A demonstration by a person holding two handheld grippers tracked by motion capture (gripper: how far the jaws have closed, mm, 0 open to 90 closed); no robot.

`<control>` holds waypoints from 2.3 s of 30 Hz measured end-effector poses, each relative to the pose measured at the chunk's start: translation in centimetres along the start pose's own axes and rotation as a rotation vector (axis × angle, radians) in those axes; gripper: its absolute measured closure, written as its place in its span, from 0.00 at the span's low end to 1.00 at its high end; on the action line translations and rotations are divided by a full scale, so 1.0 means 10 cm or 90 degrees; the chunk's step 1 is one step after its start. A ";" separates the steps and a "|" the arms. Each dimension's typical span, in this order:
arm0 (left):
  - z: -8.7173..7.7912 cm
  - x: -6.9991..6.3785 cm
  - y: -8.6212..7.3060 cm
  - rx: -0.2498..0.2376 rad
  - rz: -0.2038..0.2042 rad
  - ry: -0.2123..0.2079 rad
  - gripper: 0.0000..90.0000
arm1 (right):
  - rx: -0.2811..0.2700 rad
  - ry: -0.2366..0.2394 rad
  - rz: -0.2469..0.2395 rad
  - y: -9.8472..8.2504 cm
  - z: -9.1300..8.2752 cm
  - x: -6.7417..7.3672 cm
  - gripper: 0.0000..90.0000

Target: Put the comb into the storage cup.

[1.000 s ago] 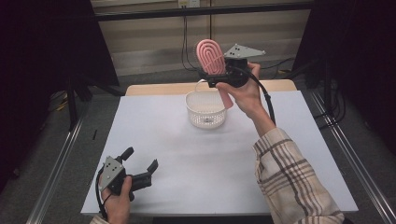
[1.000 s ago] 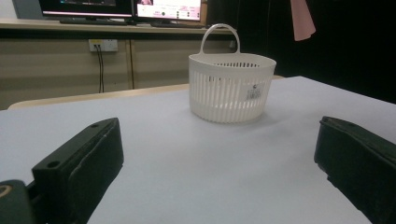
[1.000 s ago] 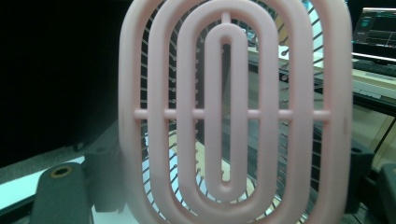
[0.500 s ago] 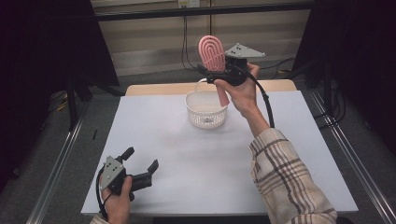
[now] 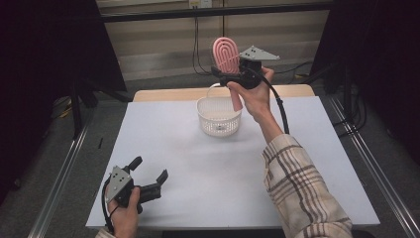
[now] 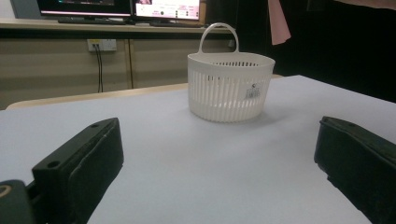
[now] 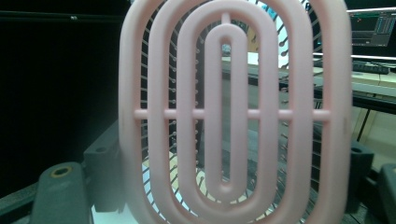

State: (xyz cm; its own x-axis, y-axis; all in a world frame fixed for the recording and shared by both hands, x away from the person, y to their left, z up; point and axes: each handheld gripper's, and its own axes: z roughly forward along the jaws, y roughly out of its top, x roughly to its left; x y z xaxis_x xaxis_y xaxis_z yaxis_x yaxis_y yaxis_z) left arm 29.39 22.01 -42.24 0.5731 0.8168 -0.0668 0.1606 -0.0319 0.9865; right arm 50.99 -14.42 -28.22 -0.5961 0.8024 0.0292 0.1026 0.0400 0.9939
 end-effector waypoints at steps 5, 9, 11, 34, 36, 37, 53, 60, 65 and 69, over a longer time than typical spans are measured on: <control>0.00 0.00 0.00 0.001 0.002 0.000 0.02 | 0.005 -0.010 0.000 -0.04 0.08 -0.01 0.22; 0.00 0.00 0.00 0.002 0.002 0.000 0.02 | 0.007 -0.011 0.005 -0.08 0.14 -0.02 0.22; 0.00 0.00 0.00 0.001 0.001 -0.001 0.02 | 0.010 -0.011 0.007 -0.10 0.17 -0.03 0.22; 0.01 0.00 -0.01 0.004 -0.003 -0.004 0.02 | 0.024 -0.015 0.010 -0.34 0.32 -0.03 0.22; 0.01 0.00 -0.01 0.005 -0.003 -0.005 0.02 | 0.026 -0.013 0.012 -0.36 0.32 -0.03 0.22; 0.00 0.00 0.00 0.004 -0.002 -0.005 0.02 | 0.031 -0.012 0.012 -0.37 0.32 -0.03 0.22; 0.00 0.00 0.00 0.001 -0.001 -0.002 0.02 | 0.060 -0.004 0.004 -0.55 0.31 -0.05 0.22; 0.01 0.00 0.00 0.005 -0.002 -0.003 0.02 | 0.067 -0.007 0.000 -0.63 0.30 -0.04 0.22; 0.01 0.00 0.00 0.005 0.001 -0.001 0.02 | 0.081 -0.008 0.004 -0.73 0.29 -0.05 0.22; 0.01 0.01 0.00 0.006 0.004 -0.001 0.02 | 0.086 -0.003 0.003 -0.77 0.30 -0.05 0.22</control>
State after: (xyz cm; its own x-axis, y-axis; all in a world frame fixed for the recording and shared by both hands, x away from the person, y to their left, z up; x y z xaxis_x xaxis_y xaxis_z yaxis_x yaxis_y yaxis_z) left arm 29.50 22.01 -42.28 0.5754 0.8156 -0.0611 0.1649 -0.0425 0.9854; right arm 52.86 -13.37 -36.18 -0.5917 0.8054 0.0336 0.2123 0.1155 0.9704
